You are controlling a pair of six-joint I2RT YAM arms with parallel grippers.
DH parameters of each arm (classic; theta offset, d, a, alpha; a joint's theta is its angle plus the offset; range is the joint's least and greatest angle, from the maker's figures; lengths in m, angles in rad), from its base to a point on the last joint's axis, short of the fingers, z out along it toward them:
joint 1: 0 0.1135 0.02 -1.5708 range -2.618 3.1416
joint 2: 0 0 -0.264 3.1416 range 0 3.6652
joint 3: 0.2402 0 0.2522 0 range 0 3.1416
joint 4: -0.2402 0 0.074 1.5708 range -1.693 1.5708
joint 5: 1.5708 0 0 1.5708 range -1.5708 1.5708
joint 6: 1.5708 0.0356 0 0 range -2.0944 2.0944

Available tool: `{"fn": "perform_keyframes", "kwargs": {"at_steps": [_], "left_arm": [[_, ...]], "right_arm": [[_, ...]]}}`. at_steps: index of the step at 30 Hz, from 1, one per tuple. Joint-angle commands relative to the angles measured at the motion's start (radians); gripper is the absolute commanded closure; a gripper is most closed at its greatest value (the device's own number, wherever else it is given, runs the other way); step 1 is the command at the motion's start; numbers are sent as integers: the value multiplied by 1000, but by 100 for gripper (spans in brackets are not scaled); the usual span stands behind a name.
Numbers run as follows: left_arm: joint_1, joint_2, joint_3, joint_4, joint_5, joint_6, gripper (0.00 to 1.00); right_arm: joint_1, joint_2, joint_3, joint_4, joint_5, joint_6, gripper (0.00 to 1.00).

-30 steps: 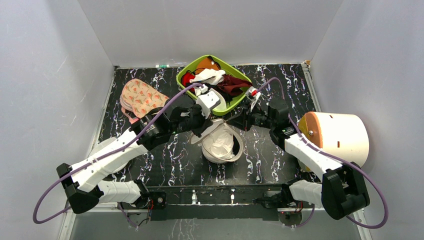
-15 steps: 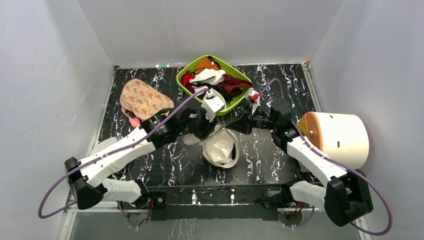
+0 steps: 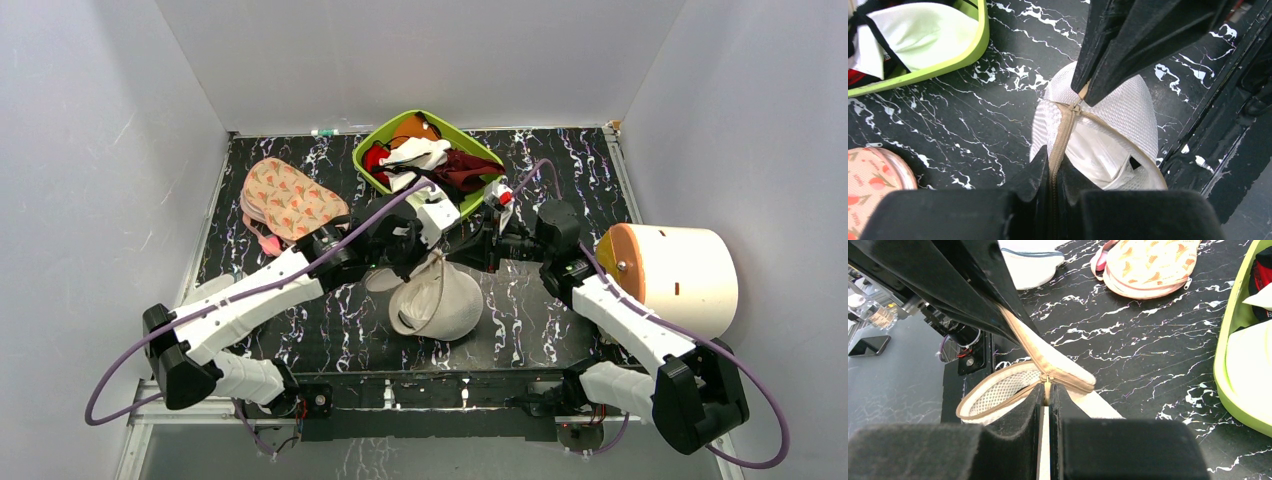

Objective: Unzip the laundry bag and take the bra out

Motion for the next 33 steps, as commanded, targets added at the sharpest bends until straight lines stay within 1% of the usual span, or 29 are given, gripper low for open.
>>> {"fn": "perform_keyframes", "kwargs": {"at_steps": [1, 8, 13, 16, 18, 19, 21, 22, 24, 25, 27, 28, 30, 33], "left_arm": [[-9, -101, 51, -27, 1, 27, 100], [-12, -184, 60, -73, 90, 80, 100], [-12, -190, 75, -109, 155, 87, 100], [-12, -193, 70, -95, 135, 50, 100], [-13, -200, 47, -74, 77, 11, 100], [-12, -201, 39, -64, 33, -20, 100], [-10, -203, 23, -43, -60, -83, 100], [-5, -200, 23, -40, -88, -114, 100], [22, -182, 34, -47, -82, -175, 100], [44, -165, 47, -62, -53, -210, 100], [101, -126, 75, -96, 13, -278, 100], [125, -104, 88, -115, 38, -306, 100], [170, -84, 112, -149, 76, -354, 100], [213, -89, 130, -182, 91, -404, 100]], "right_arm": [[3, 11, 33, 24, 23, -28, 100], [-4, 64, 53, 28, 12, -26, 100], [-5, 97, 68, 17, 6, -37, 100], [-5, 123, 90, -5, -16, -37, 100], [-6, 128, 99, -23, 5, -35, 99], [-5, 125, 99, -34, 36, -32, 90], [-5, 110, 94, -48, 123, -4, 68], [-5, 101, 91, -55, 166, 8, 59], [-5, 85, 94, -82, 222, 11, 46], [-5, 76, 96, -94, 239, 9, 39], [-5, 60, 101, -110, 260, 9, 30], [-5, 52, 106, -119, 268, 8, 27], [-6, 37, 111, -142, 285, 0, 23], [-4, 22, 118, -193, 327, -1, 18]]}}
